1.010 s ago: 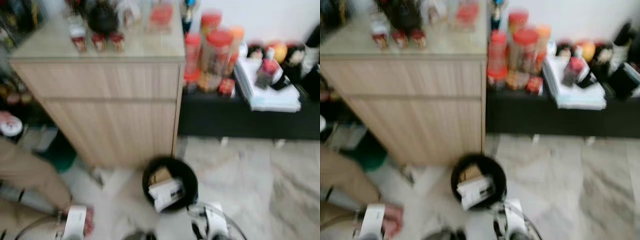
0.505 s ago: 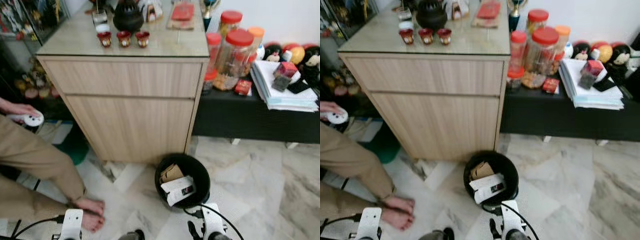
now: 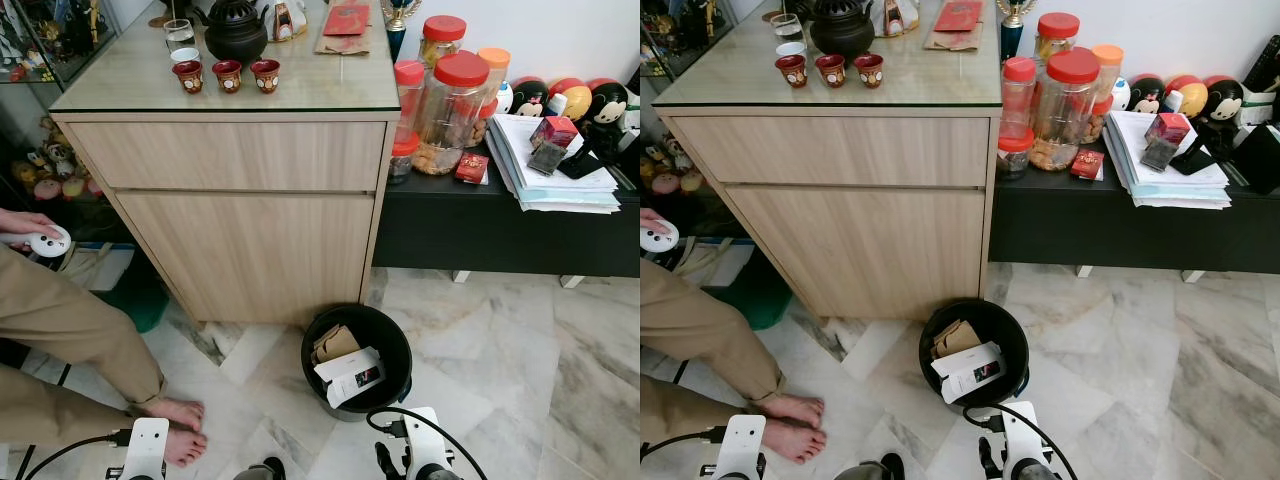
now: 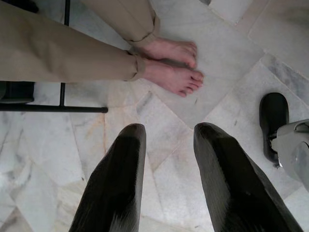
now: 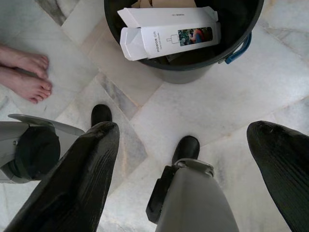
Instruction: Picking trash to rubbish bin
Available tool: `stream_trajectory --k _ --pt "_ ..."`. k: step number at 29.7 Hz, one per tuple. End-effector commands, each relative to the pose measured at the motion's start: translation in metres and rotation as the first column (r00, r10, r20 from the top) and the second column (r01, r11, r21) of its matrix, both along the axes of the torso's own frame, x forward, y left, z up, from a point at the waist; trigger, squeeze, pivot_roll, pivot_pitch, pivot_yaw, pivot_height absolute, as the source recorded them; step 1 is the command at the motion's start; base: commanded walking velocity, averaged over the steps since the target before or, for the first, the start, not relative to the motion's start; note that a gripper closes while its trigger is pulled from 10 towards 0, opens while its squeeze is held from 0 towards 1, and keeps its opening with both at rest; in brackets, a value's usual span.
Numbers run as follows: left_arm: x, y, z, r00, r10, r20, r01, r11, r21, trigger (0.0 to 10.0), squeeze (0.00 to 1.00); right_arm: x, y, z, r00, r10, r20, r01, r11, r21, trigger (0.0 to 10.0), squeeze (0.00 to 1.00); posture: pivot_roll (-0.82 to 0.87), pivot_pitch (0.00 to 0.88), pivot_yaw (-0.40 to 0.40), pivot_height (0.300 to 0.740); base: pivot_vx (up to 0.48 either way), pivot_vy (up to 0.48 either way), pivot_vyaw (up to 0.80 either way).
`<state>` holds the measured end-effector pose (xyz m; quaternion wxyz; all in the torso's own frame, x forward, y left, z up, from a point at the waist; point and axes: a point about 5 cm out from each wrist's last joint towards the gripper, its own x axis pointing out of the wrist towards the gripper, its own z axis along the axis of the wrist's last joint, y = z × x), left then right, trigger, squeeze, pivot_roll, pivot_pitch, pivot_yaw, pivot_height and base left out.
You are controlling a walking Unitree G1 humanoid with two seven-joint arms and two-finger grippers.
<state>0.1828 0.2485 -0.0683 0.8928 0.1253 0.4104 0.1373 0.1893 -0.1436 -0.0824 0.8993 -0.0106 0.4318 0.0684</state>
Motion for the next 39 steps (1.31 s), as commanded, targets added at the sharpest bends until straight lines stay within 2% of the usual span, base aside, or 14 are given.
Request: stream_trajectory --k 1,17,39 --pt "-0.0107 0.0027 -0.0049 0.999 0.018 -0.036 -0.018 1.0 -0.008 10.0 0.0 -0.0056 0.0006 -0.0029 1.0 -0.008 -0.022 0.008 1.0 0.004 10.0 0.0 0.13 0.155 0.016 0.728 0.0 0.0 0.0" --pt "-0.0101 0.0017 -0.0049 0.999 0.017 -0.034 -0.018 1.0 -0.015 10.0 0.0 -0.0047 -0.0006 -0.0025 1.0 -0.013 -0.019 0.013 1.0 0.003 10.0 0.0 0.12 0.151 0.015 0.728 0.0 0.0 0.0" --pt "-0.0088 -0.0003 -0.0049 1.0 0.018 -0.025 -0.019 0.999 -0.031 10.0 0.0 -0.004 -0.0007 -0.0021 1.0 -0.011 -0.017 0.012 1.0 0.002 10.0 0.0 0.12 0.149 0.013 0.728 -0.279 0.0 0.0"
